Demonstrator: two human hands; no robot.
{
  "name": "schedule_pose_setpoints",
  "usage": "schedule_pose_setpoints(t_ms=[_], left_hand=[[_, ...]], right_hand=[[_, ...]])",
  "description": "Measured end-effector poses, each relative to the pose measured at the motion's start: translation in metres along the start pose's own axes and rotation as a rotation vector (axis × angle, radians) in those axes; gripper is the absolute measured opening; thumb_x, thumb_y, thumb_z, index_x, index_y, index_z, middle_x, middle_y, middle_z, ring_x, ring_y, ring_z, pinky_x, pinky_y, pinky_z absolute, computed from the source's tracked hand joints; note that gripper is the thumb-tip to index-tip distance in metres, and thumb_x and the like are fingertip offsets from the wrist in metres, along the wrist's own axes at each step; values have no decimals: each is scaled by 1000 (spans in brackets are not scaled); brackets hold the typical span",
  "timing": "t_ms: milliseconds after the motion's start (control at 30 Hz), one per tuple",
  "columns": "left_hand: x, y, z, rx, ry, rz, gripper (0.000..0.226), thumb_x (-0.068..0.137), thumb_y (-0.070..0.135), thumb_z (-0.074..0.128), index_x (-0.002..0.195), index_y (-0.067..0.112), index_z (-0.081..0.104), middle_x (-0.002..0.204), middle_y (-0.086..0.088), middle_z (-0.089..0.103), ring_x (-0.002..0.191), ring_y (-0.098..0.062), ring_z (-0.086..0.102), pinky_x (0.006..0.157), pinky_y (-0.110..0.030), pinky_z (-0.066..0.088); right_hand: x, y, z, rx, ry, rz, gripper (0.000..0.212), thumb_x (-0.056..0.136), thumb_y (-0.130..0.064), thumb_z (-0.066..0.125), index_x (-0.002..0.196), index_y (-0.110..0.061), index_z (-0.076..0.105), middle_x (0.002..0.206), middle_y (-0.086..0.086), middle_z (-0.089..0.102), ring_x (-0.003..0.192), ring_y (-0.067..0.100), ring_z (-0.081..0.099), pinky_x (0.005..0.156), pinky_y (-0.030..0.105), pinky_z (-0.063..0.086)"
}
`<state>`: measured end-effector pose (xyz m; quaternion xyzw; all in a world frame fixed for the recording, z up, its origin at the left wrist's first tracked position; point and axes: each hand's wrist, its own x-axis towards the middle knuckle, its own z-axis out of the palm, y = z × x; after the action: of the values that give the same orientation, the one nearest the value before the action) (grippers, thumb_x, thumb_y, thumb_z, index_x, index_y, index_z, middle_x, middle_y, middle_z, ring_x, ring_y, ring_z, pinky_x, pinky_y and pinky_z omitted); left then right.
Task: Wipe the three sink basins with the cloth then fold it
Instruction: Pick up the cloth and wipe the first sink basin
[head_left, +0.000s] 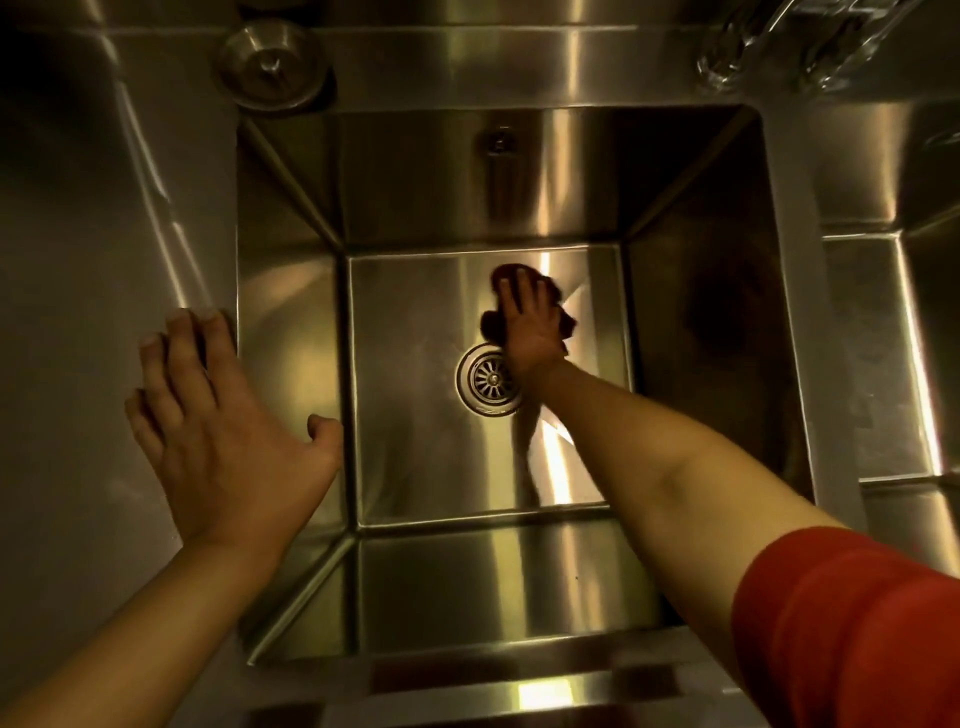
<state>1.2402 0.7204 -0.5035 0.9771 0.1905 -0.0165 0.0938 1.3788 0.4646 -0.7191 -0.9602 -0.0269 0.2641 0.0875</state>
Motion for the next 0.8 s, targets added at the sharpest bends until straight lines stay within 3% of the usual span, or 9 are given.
schedule_pose_setpoints(t_ms=[133,200,267,367,533,600,667,800], left_hand=[[0,0,0,10,0,2,110,69,50,63,162,14,18,170,-15,17,157,-39,12,124,-64,17],[0,-1,1,15,0,4,109,74,48,70,163,15,17,170,-14,16,157,-38,12,124,-64,17],[1,-3,3,39,-4,-4,112,76,42,80,164,14,15,171,-13,15,157,-38,12,124,-64,18],[2,-3,4,59,-11,-9,115,75,41,82,164,14,15,171,-13,15,158,-37,12,124,-63,19],[1,-1,5,39,23,-11,112,70,51,67,164,16,15,171,-13,17,158,-36,13,124,-63,20],[1,-2,6,50,28,-14,113,70,51,67,164,17,15,170,-13,17,157,-37,15,123,-63,21],[2,-3,8,67,33,-20,115,70,46,77,163,17,15,170,-14,19,157,-38,16,123,-64,22],[2,-2,9,48,47,-29,114,67,49,68,163,17,16,170,-13,19,158,-36,14,123,-63,21]], right_hand=[[-17,-85,37,14,-117,-288,72,106,-25,44,164,-23,0,171,6,-11,155,39,-11,123,61,6],[-36,-122,60,11,-201,-423,66,109,-32,36,164,-22,1,171,6,-11,155,39,-12,123,62,2],[-61,-143,79,3,-248,-492,69,107,-27,39,164,-19,1,171,6,-12,155,38,-13,123,63,1],[-89,-138,98,-14,-266,-556,79,103,-19,47,163,-16,-3,170,8,-15,155,36,-16,124,62,1],[-117,-61,103,-219,-356,-873,85,101,-25,54,164,-24,-2,170,3,-14,156,33,-11,125,59,3],[-126,-18,98,-225,-366,-839,94,97,-25,62,163,-26,-4,170,2,-14,156,31,-12,124,57,0],[-132,25,87,-185,-313,-701,93,97,-15,57,163,-28,-7,170,2,-17,156,30,-15,125,57,2],[-125,105,49,6,-110,-361,70,105,-14,44,163,-22,6,169,8,-10,157,34,-4,126,49,6]])
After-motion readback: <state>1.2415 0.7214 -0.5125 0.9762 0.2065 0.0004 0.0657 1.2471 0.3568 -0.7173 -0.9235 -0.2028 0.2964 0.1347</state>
